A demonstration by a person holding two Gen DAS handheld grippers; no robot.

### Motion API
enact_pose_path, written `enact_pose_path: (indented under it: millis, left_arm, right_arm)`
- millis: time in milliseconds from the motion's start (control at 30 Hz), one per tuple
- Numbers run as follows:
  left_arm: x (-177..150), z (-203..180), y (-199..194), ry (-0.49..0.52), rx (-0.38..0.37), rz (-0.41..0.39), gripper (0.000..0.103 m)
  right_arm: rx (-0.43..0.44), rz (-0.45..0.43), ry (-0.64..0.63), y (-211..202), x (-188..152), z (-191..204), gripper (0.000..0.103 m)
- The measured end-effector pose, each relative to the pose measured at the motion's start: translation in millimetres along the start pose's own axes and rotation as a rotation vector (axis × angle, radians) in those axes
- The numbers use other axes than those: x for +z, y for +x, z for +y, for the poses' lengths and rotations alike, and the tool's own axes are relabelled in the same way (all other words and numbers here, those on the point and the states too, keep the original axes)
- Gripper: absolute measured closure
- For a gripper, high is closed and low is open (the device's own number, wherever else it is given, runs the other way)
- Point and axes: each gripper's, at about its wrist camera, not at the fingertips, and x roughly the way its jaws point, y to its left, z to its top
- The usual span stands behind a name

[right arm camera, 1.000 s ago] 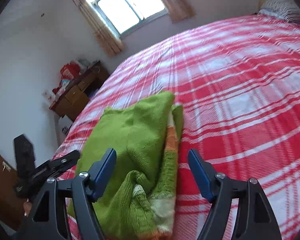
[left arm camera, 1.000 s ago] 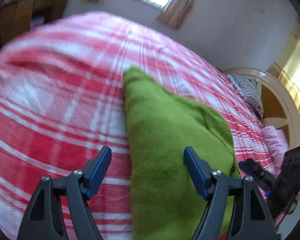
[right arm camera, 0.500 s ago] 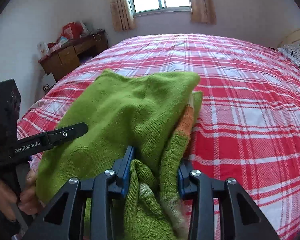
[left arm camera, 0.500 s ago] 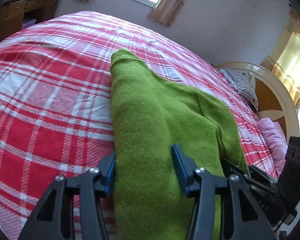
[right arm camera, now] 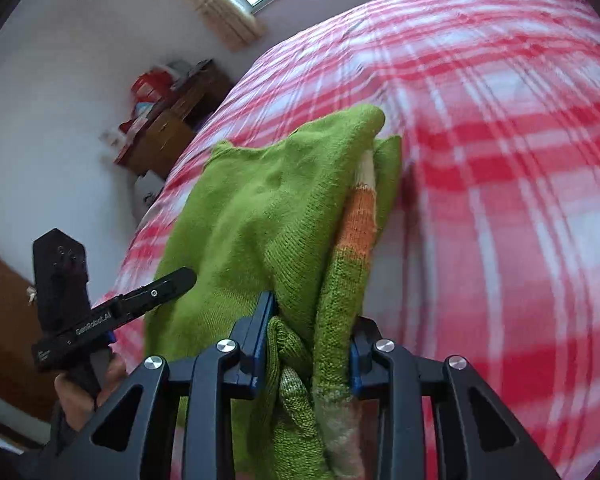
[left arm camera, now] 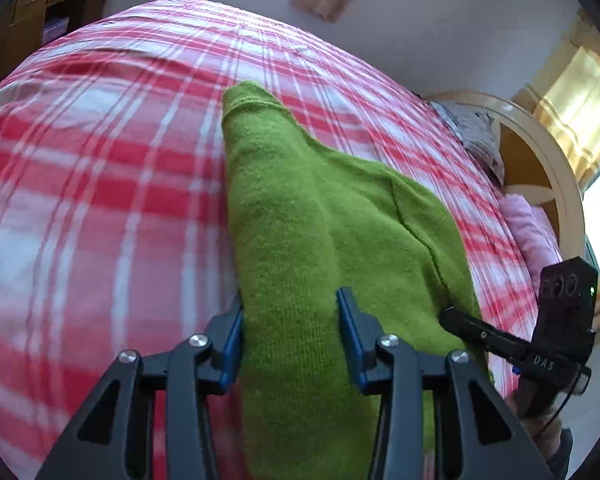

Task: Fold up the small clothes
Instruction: 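Hold the sweater edge with the right gripper and press it against the bundle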

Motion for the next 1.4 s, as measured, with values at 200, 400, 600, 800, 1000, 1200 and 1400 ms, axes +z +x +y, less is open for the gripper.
enact_pose_path:
  millis: [200, 400, 600, 800, 1000, 1200, 1400]
  left_arm:
    - [-52, 7, -49, 0.024, 0.013, 0.004, 0.059]
    - [-61, 13, -58, 0.040, 0.029, -0.008, 0.051]
    - [-44, 10, -70, 0.097, 0.064, -0.065, 0.034]
    - [-8, 5, -32, 0.100, 0.068, -0.054, 0.028]
    - [-10, 18, 4, -0.023, 0.103, -0.027, 0.020]
    - [-27, 12, -10, -0.063, 0.254, -0.176, 0.008]
    - [-28, 11, -6, -0.070, 0.336, -0.175, 0.000]
  right_arm:
    - [0.054, 0.033, 0.013, -21, -71, 20, 0.071]
    - [0.008, -0.026, -0.043, -29, -90, 30, 0.067]
    - [-0.048, -0.199, -0.047, -59, -61, 32, 0.034]
    - [-0.093, -0.160, 0.008, -30, -11, 12, 0.034]
    - [-0.198, -0.066, -0.173, 20, 4, 25, 0.085]
    - [-0.151, -0.080, -0.256, 35, 21, 41, 0.087]
    - [-0.104, -0.110, -0.177, 39, 23, 6, 0.089]
